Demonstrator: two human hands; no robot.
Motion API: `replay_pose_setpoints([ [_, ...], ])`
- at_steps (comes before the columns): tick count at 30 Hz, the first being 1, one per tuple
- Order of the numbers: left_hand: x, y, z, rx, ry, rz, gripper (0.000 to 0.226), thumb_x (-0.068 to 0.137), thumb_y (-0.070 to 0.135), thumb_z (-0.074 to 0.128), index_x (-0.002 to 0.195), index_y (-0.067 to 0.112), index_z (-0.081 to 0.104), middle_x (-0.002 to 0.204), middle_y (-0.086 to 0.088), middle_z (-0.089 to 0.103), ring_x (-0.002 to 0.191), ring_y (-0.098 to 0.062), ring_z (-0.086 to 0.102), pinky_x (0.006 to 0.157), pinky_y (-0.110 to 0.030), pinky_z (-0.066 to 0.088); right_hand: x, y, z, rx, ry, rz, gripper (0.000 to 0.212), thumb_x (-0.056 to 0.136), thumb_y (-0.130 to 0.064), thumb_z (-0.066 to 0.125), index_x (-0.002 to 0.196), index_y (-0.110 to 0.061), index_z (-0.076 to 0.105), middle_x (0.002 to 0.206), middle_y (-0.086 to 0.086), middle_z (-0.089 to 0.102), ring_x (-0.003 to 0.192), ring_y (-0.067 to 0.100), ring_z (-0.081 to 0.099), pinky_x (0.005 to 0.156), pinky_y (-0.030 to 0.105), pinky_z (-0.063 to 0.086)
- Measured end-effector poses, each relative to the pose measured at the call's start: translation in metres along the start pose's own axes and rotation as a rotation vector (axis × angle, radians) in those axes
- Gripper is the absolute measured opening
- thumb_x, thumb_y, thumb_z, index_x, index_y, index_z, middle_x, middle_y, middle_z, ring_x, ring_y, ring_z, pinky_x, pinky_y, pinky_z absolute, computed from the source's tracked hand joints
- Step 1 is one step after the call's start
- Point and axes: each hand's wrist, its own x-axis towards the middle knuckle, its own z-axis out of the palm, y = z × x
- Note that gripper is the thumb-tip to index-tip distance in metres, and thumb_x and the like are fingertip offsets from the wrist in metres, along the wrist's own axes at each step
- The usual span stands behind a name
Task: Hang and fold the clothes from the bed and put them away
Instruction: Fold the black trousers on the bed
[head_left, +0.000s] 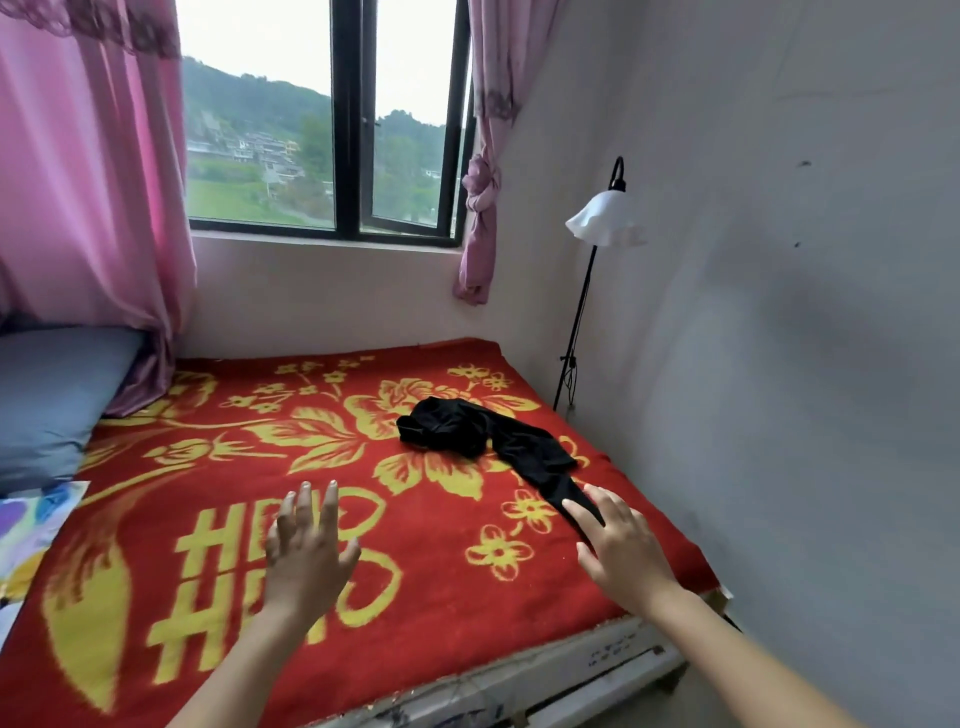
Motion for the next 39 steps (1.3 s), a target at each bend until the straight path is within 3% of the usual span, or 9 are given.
replay_pose_setpoints([
  [5,0.042,-0.006,0.022,0.052,-0.085,0.039,0.074,0.095,0.05,0.038,0.15,0.022,-0.002,0.157,-0.009,0.002,0.145,-0.028,-0.001,0.115,-0.042,0.013,0.026,0.009,0.034,-0.033,-0.11,0.038,0.064,0.036,-0.022,0.095,0.096,-0.016,0.075,0.097,0.014,0.07,0.088,0.027,0.07,0.062,0.035,0.058],
  [7,0.058,-0.009,0.029,0.068,-0.098,0.056,0.075,0.095,0.051,0.039,0.151,0.022,-0.002,0.157,-0.01,0.002,0.145,-0.028,-0.001,0.115,-0.042,0.013,0.035,0.018,0.047,-0.039,-0.165,0.066,0.062,0.044,-0.023,0.093,0.103,-0.016,0.073,0.105,0.016,0.068,0.096,0.029,0.068,0.069,0.038,0.057],
  [8,0.067,-0.01,0.033,0.064,-0.106,0.052,0.075,0.094,0.05,0.04,0.151,0.022,-0.001,0.157,-0.011,0.003,0.145,-0.029,-0.001,0.115,-0.043,0.013,0.041,0.023,0.054,-0.009,-0.179,0.089,0.059,0.058,-0.023,0.087,0.114,-0.015,0.068,0.117,0.018,0.062,0.109,0.031,0.062,0.08,0.041,0.055],
  [10,0.082,-0.012,0.041,0.042,-0.121,0.035,0.076,0.094,0.049,0.043,0.151,0.021,0.001,0.157,-0.012,0.005,0.145,-0.03,0.0,0.115,-0.045,0.014,0.053,0.036,0.071,0.006,-0.28,0.124,0.055,0.089,-0.028,0.059,0.14,-0.021,0.043,0.145,0.014,0.036,0.137,0.027,0.033,0.105,0.039,0.035],
  [12,0.094,-0.01,0.049,0.041,-0.143,0.019,0.076,0.094,0.049,0.043,0.151,0.022,0.001,0.157,-0.012,0.005,0.145,-0.029,0.0,0.115,-0.045,0.013,0.064,0.047,0.089,0.02,-0.336,0.135,0.054,0.097,-0.033,0.04,0.148,-0.026,0.025,0.153,0.006,0.021,0.143,0.019,0.016,0.111,0.033,0.023],
  [25,0.235,0.02,0.14,0.188,-0.286,-0.168,0.073,0.095,0.05,0.04,0.151,0.022,0.001,0.158,-0.011,0.006,0.145,-0.028,0.004,0.115,-0.042,0.017,0.244,0.104,0.253,0.186,-0.457,0.07,0.054,0.098,-0.033,0.039,0.148,-0.023,0.021,0.154,0.007,0.018,0.143,0.018,0.014,0.111,0.034,0.023],
  [32,0.308,0.058,0.202,0.156,-0.389,-0.309,0.071,0.095,0.048,0.041,0.15,0.022,0.006,0.157,-0.009,0.01,0.145,-0.026,0.008,0.114,-0.041,0.02,0.319,0.128,0.357,0.27,-0.607,0.022,0.055,0.097,-0.032,0.04,0.148,-0.023,0.022,0.154,0.007,0.02,0.142,0.018,0.017,0.111,0.035,0.025],
  [39,0.321,0.048,0.262,0.248,-0.567,-0.308,0.071,0.096,0.049,0.037,0.151,0.023,0.001,0.158,-0.008,0.004,0.145,-0.025,0.005,0.115,-0.038,0.019,0.33,0.113,0.436,0.314,-0.846,0.018,0.057,0.097,-0.031,0.041,0.149,-0.024,0.019,0.156,0.007,0.016,0.144,0.019,0.013,0.113,0.037,0.022],
])
